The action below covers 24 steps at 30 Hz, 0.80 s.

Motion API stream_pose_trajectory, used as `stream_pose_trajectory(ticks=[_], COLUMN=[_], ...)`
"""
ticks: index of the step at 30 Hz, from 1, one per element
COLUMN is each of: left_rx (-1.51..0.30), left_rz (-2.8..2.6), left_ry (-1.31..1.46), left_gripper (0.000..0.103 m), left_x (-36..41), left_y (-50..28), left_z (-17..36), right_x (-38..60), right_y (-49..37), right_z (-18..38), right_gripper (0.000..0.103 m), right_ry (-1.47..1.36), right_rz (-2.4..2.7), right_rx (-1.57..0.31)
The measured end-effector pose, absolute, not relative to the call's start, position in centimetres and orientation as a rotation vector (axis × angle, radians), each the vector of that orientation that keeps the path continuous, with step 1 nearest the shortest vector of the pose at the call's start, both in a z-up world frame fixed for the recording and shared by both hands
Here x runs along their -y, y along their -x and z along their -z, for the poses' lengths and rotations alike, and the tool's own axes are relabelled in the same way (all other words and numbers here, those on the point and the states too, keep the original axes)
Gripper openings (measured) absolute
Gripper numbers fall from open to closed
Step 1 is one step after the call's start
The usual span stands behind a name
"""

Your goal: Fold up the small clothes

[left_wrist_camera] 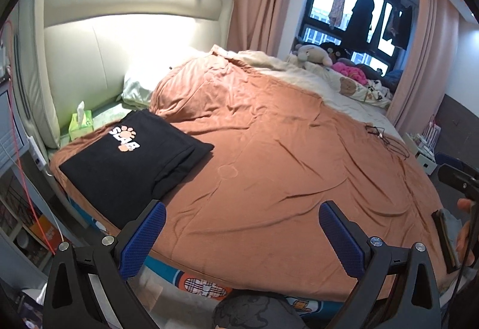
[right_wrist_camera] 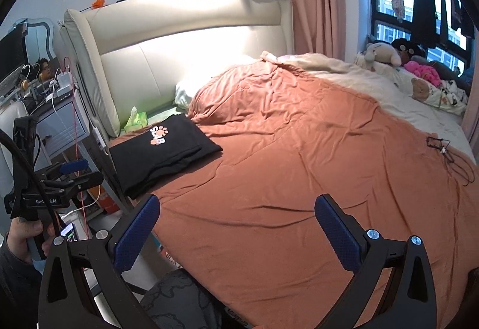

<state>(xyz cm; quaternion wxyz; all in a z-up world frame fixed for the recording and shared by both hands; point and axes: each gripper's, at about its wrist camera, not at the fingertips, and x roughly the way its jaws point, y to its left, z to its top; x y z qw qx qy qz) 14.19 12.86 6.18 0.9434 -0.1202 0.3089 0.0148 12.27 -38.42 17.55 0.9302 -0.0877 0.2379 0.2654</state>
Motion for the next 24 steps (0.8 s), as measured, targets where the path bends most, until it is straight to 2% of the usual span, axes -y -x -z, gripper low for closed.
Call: stream_pose_trajectory(ticks=[7, 24], left_rx=[-0.587, -0.494], left_rz=[-0.017, 0.021], left_ry=[0.224, 0.146], left_gripper=[0.102, 0.102], left_x=[-11.0, -5.2], left_y=[-12.5, -7.8], left_z=[-7.4, -7.1], right_x=[40.4, 43.1], right_y=[-9.2, -4.1], right_z=[-18.2, -13.9], right_gripper=[0.103, 0.103], right_ry=[0.172, 0.160], right_rz=[-0.517, -0.389], right_rx=[-0.421, -0.403])
